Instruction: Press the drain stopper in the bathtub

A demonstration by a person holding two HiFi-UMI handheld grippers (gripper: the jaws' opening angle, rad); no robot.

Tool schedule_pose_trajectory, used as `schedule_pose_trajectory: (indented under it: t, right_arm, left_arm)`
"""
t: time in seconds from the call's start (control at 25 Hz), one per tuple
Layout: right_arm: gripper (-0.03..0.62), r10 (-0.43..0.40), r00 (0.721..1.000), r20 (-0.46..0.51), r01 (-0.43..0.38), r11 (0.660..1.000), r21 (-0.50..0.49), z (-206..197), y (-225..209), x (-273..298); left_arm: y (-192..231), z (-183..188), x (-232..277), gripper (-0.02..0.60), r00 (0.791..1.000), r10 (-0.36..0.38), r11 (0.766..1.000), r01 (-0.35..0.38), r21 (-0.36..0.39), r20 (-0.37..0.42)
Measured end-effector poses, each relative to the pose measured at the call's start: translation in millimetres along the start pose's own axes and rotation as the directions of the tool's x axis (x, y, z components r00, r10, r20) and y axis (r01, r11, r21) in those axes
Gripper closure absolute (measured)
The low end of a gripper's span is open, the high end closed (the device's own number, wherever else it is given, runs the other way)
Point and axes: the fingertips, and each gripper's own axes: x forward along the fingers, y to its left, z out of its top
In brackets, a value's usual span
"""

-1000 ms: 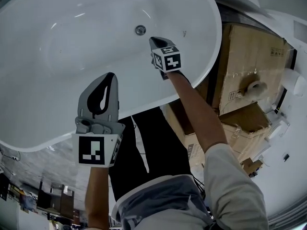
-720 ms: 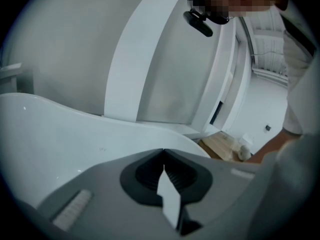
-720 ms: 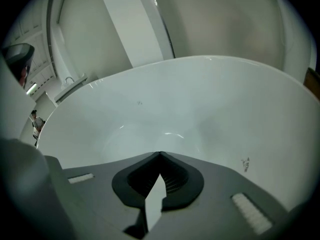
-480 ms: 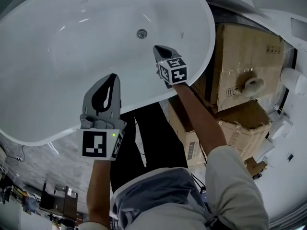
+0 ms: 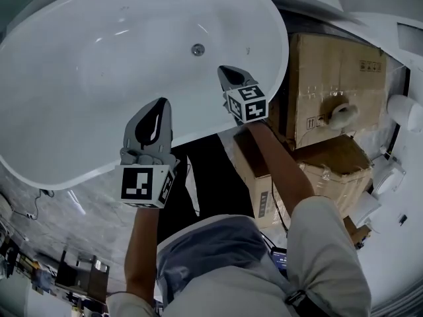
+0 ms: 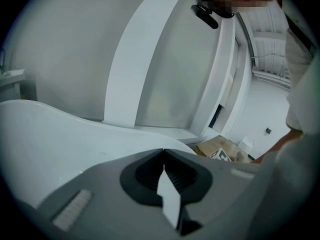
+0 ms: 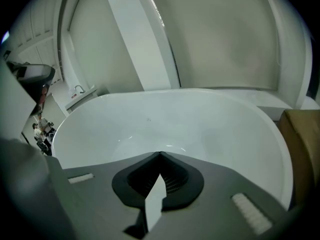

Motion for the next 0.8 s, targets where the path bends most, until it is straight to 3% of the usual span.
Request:
schedule_pose_trajectory:
  t: [0.28, 0.8]
  right_arm:
    - [0.602, 0.013, 0.998, 0.054, -0.013, 1.0, 0.008, 36.4, 18.2, -47.3]
    - [0.602, 0.047, 0.989, 0.14, -0.046, 0.999, -0.01, 98.2, 58.2, -121.5]
  left_arm:
    - [-11.7, 28.1, -26.9, 0.581, 1.0, -0.013, 0.999, 0.014, -0.051, 0.012]
    - [-9.2, 89.7, -64.3, 0.581, 0.999, 0.008, 1.0, -0.01, 0.026, 0.048]
